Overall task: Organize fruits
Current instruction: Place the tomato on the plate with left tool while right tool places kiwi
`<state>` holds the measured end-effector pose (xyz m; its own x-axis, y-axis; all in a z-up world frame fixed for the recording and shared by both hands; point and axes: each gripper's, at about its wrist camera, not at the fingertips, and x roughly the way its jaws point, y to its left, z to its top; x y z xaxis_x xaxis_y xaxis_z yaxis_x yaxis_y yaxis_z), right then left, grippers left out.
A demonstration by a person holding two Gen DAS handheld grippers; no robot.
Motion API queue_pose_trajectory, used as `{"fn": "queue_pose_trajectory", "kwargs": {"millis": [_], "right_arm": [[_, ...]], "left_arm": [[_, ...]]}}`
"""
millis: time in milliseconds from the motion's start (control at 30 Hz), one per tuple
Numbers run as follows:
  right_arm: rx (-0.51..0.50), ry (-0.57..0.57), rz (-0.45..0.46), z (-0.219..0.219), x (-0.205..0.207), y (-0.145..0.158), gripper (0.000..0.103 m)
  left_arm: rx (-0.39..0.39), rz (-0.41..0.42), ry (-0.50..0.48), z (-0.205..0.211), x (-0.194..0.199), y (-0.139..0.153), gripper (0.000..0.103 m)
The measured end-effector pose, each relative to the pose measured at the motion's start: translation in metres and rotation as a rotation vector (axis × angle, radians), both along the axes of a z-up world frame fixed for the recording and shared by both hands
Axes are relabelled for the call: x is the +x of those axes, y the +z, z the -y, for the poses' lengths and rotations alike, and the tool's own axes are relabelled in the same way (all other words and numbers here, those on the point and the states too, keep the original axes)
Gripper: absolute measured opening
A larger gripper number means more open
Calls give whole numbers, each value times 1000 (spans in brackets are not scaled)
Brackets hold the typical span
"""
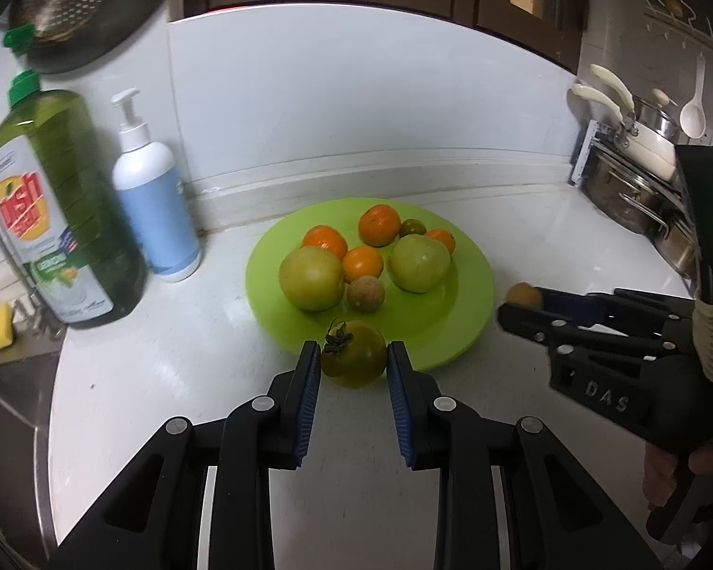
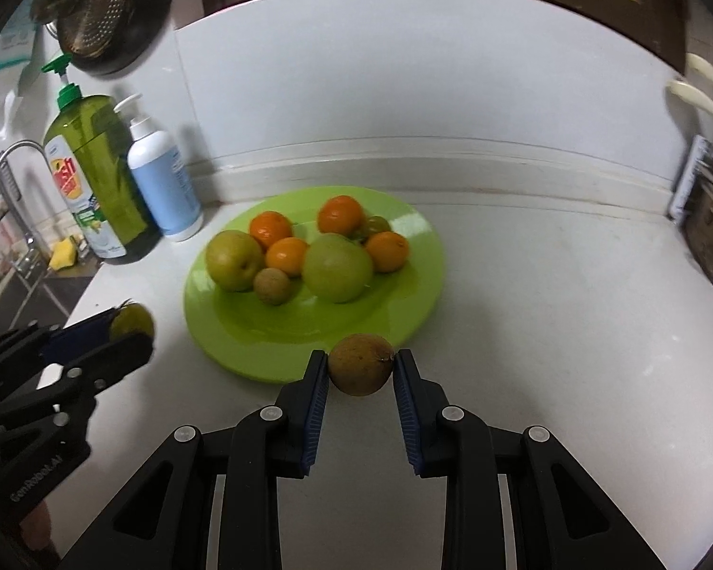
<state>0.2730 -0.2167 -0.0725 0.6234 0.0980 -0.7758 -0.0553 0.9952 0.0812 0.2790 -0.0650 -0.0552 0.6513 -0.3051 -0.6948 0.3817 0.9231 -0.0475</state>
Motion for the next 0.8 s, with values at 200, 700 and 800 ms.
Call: {"fn": "queue_pose_trajectory", "kwargs": {"millis": [200,700,800], "right_arm": [[-3,54,-7,-9,17,-5,29],[10,106,-58,-16,51,-28,29],[10,110,-66,-16,53,-32,29]], "left_arm": [[2,-9,-54,7,20,-8,29],[-13,-80,-112,17,53,-32,29],[-11,-88,-117,18,56,-35,29]]}}
